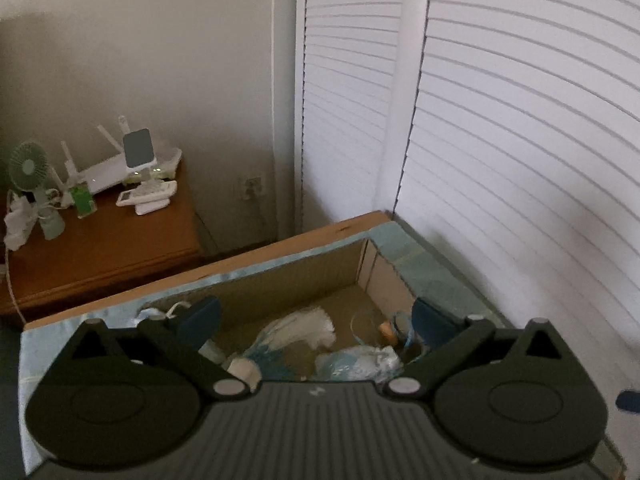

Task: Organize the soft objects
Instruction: 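Carry the blue-printed bag with the left tool and release it into the cardboard box, then move the right tool to the brown hair tie while the left tool reaches the cream ring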

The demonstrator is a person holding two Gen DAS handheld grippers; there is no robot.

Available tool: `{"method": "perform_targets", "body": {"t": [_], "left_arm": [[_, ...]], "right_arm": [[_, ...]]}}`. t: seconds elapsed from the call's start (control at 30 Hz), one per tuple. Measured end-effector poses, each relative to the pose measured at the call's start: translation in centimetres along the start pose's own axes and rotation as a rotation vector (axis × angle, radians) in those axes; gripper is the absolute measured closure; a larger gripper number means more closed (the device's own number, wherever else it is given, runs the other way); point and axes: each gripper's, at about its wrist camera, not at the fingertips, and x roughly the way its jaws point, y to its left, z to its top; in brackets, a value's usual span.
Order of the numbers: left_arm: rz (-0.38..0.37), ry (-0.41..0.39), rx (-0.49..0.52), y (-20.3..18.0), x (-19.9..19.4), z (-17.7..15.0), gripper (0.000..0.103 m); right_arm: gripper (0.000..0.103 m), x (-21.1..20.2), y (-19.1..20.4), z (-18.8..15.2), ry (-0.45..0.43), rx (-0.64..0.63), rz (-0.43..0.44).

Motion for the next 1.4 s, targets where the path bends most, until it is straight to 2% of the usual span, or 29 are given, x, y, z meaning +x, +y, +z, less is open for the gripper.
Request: {"method": "perform_targets", "body": {"t": [0.33, 0.5, 0.63, 0.83, 0.97, 1.2, 1.23, 1.4], "left_arm": [[0.016, -0.072, 0.023, 0.9, -7.0, -2.7, 0.002], [0.040, -0.098, 0.044, 1.1, -10.2, -6.0, 0.002], [0.053, -0.097, 0.001, 1.6, -11.8, -9.9, 0.002], [0.137, -0.049, -0.048, 1.8, -11.8, -16.6, 0.002], [0.192, -0.013, -0.072, 2.1, -11.0, -19.6, 0.002], [0.268, -0.007, -0.118, 2.7, -9.4, -21.3, 0.006], [0.282, -0.008, -0.123, 2.8, -9.1, -21.4, 0.011], [0.288, 0.007, -0.153, 3.2, -8.0, -21.5, 0.023]], "right_arm": [[0.000, -0.9, 0.3, -0.7, 0.004, -0.002, -0.001], [0.000, -1.4, 0.4, -1.2, 0.008, -0.006, -0.013], [0.000, -1.5, 0.4, -1.8, 0.017, -0.002, -0.021], [0.000, -1.2, 0.6, -3.0, 0.045, -0.008, -0.029], [0.000, -0.8, 0.8, -3.8, 0.064, -0.012, -0.033], [0.000, -0.4, 0.6, -4.7, 0.088, -0.019, -0.049], [0.000, -0.4, 0.5, -4.8, 0.090, -0.018, -0.054], [0.000, 0.2, -0.3, -6.0, 0.125, -0.008, -0.067]]}}
